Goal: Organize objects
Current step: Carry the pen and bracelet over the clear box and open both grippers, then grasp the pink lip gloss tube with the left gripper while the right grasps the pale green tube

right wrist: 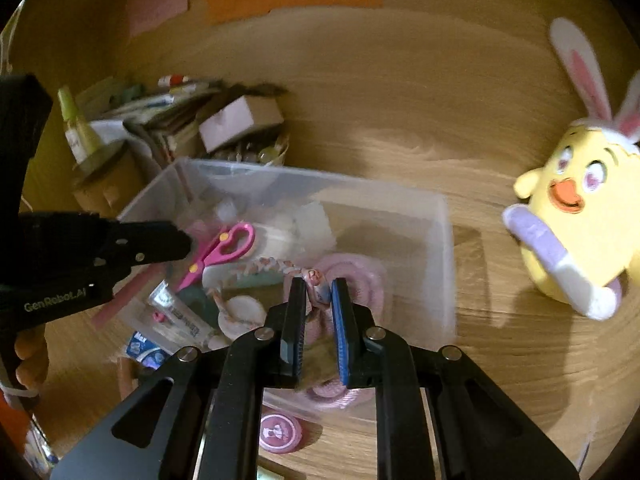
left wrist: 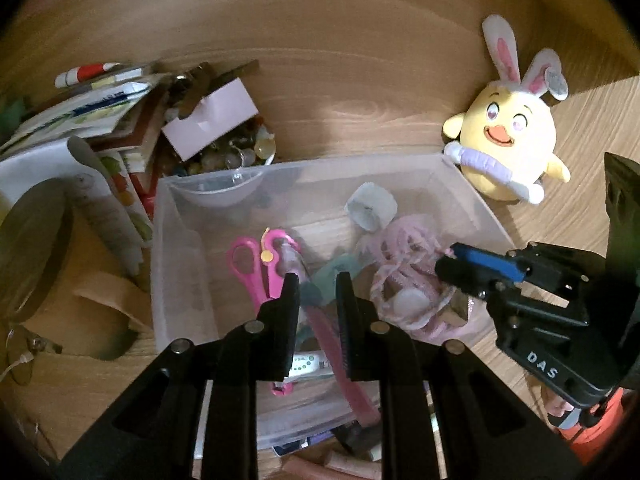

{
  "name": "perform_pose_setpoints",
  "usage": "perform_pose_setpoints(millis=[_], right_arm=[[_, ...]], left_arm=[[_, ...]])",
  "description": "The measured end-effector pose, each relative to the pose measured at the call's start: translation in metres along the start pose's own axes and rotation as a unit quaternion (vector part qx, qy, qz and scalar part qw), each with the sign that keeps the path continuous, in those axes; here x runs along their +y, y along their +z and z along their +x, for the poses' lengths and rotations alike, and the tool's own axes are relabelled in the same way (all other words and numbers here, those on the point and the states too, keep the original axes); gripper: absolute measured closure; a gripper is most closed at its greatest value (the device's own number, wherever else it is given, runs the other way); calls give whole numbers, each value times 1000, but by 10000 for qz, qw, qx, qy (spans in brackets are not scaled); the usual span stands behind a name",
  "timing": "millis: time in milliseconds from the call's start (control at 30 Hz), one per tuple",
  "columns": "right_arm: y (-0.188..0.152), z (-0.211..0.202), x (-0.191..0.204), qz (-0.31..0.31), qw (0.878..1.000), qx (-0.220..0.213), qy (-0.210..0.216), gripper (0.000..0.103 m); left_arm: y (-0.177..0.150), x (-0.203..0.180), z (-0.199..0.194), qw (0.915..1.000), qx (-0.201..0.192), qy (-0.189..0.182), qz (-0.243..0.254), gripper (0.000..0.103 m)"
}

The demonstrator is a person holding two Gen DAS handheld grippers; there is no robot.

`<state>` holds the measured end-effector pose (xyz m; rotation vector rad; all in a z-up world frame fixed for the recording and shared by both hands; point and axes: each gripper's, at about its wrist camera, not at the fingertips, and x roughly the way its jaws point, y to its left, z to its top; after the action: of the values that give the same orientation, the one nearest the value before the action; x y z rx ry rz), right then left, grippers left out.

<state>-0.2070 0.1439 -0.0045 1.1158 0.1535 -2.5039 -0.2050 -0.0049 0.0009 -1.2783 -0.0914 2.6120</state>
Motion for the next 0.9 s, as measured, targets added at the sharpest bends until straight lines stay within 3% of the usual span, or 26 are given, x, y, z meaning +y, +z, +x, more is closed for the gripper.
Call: perform_pose_setpoints(millis=[67,100,200,333,467,600,733,900], right_arm=[[-1,-1,0,8,10000,27,91,90],[-2,-3,0,15,10000,13,71,89],[-4,-15,-4,91,9999,-96,112,77],[-8,-33,-7,105,9996,-262,96,65],[-16,-51,-8,133,9991,-310,246,40],[-31,-63,0,-13,9991,-359,244,35],[-48,-71,6,-142,9989,-324,309,35],[-69,-58,12,-170,9984,-12,536,35]], left_arm=[[0,-4,1,10000,55,5,47,83],[0,-4,0,10000,42,-4,46,76],[-2,-8,-8,10000,-81,-2,40,60],[-8,-19,-29,9989,-365,200,193,46],[-18,-28,-55,9971,-643,293,291,25],[-36,-35,-75,9946,-772,550,412,9],[-56,-31,-81,9949,-657,672,356,6],[-88,-19,-70,9995,-126,279,31,6]])
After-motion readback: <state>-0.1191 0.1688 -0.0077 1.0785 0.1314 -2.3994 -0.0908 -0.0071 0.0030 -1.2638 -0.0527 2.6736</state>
